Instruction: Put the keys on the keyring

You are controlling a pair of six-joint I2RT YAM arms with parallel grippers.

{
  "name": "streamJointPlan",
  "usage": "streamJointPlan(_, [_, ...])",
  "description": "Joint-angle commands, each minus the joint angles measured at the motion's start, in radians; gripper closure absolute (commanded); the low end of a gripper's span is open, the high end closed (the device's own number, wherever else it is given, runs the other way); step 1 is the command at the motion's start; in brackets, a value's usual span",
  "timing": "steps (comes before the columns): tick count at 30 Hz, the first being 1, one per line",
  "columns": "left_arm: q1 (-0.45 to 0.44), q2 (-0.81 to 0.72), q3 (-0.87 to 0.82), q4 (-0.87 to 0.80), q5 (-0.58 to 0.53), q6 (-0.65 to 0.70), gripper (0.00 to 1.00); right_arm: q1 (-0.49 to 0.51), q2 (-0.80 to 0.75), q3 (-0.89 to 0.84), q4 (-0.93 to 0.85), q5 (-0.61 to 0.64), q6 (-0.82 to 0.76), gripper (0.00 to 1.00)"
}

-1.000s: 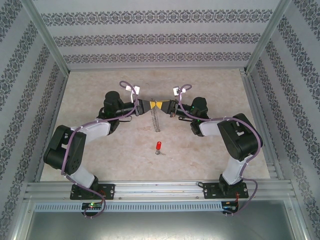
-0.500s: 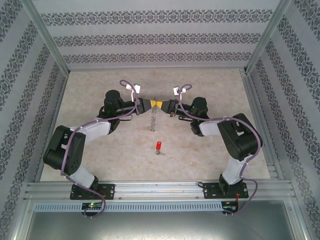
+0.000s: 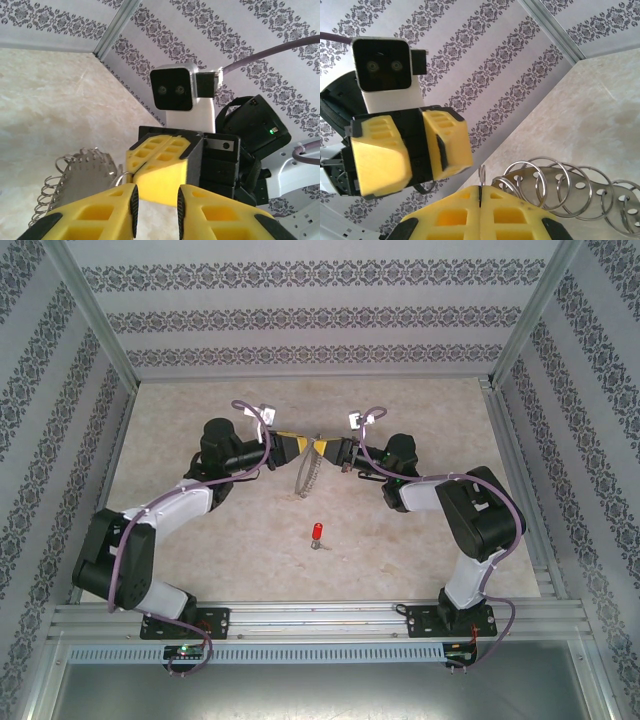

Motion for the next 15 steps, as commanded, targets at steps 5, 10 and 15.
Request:
streamJointPlan(5, [-0.010,0.059,0.011,0.049,0.046,-0.026,0.72,0.005,0.015,0.036,0.096,-0.014,0.027,1.00])
streamJointPlan(10, [-0.012,0.072,0.019,0.072,0.055,-0.046,0.72,0.009,0.018,0.041,0.096,-0.016,0.028,1.00])
streamJointPlan(15, [-0.012,0.086,0.024,0.100,0.055,-0.065,0.72,0.010,0.023,0.039,0.095,-0.017,0.027,1.00])
